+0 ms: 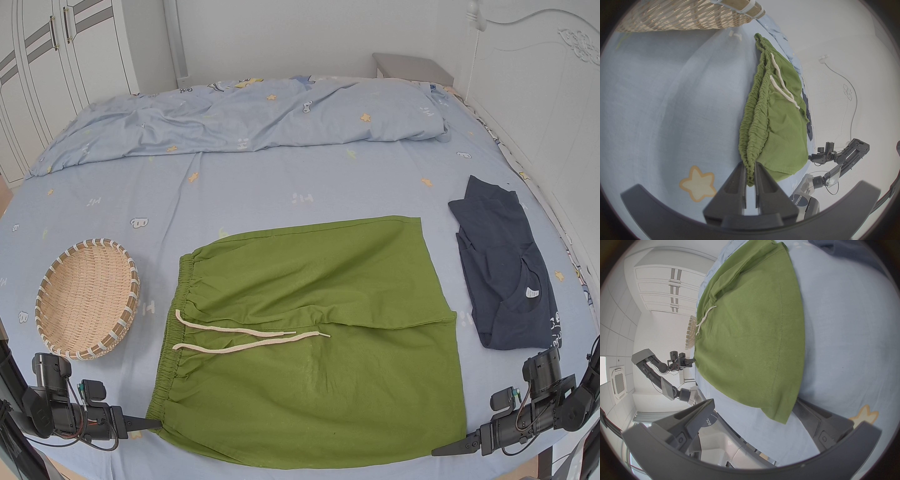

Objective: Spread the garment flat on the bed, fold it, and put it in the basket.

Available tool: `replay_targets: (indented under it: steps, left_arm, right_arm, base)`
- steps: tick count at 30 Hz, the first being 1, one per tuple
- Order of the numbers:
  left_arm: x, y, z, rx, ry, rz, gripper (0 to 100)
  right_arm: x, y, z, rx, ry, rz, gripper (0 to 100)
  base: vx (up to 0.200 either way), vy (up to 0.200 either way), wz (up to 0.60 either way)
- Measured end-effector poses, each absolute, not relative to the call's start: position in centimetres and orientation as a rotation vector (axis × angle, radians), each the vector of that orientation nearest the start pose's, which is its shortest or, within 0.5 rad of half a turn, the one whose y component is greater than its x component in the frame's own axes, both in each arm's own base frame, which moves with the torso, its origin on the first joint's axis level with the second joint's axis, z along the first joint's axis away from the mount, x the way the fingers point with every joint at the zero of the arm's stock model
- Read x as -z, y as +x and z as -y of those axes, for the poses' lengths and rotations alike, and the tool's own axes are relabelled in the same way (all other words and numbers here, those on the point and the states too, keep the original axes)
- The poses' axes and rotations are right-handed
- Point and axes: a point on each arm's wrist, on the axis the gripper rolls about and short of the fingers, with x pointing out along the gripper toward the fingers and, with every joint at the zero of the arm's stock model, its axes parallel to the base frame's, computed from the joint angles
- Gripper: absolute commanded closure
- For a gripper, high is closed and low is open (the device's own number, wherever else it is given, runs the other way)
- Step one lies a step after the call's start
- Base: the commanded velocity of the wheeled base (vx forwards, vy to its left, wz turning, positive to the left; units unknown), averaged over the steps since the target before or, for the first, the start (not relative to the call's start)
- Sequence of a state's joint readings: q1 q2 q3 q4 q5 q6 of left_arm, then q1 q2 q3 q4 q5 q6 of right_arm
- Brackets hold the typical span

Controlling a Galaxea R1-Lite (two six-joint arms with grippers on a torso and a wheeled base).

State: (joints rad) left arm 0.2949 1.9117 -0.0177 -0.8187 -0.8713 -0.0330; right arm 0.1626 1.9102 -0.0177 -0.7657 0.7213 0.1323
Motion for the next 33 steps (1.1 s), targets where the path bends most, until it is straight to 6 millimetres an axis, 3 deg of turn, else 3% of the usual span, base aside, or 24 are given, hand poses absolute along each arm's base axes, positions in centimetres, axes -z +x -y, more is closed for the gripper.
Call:
replay_targets:
  steps: [2, 3, 18, 33]
  left_arm:
    - [-1.0, 15.9, -3.0, 0.505, -0.630, -0.919, 100]
    - [-1.0, 15.9, -3.0, 0.505, -0.631, -0.919, 100]
    - [-1.0, 15.9, -3.2, 0.494, -0.636, -0.915, 100]
    - [-1.5, 13.9, -2.9, 0.465, -0.687, -1.010, 100]
  right_arm:
    - [-0.6, 15.4, -4.0, -0.718, 0.446, -1.173, 0]
    - [-0.6, 15.4, -4.0, -0.718, 0.450, -1.174, 100]
    - [-0.3, 14.9, -3.6, -0.676, 0.470, -1.232, 100]
    - [-1.5, 11.8, -2.9, -0.627, 0.415, -1.354, 100]
  base:
    - [0.000, 0.000, 0.00]
    - [0.000, 0.000, 0.00]
    - [0.000, 0.000, 0.00]
    - [0.000, 0.000, 0.00]
